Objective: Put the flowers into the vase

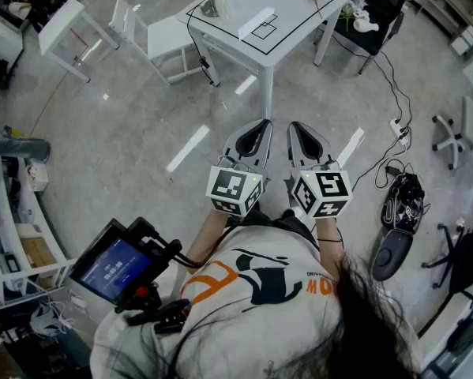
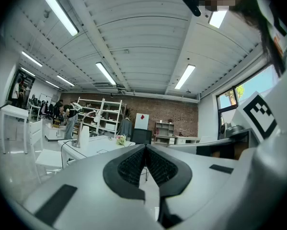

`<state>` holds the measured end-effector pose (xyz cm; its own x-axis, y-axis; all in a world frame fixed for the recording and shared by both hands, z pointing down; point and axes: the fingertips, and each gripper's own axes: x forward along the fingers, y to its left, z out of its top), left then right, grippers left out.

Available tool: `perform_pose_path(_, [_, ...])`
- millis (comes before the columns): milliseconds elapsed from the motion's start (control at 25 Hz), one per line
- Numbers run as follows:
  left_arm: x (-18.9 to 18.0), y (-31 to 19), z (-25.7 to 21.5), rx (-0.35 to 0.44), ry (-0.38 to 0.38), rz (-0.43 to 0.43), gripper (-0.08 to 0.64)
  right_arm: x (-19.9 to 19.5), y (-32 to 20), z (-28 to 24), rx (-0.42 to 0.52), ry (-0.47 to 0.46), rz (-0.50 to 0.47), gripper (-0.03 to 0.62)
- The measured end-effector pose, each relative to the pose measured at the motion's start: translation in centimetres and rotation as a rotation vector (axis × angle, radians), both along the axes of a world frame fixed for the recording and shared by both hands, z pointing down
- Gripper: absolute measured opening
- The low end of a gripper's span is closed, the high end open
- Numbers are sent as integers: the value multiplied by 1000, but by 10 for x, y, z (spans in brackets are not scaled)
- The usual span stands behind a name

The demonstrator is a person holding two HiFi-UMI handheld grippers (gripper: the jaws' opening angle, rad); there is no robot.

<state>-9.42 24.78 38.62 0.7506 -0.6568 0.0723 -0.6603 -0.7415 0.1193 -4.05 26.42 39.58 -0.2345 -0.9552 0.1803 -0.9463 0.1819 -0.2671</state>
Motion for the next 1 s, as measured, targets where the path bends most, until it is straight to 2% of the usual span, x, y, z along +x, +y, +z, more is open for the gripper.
perform_pose_path(480, [-3, 2, 7, 15, -8, 24, 11, 7, 6, 11, 4, -15, 54, 15])
perform_pose_path(760, [-18, -39, 12, -27, 10, 66, 11, -11, -27, 17, -28, -9, 101, 15])
perform_pose_path(1000, [-20, -48, 24, -59, 14, 95, 11, -13, -27, 22, -26, 5, 124, 14])
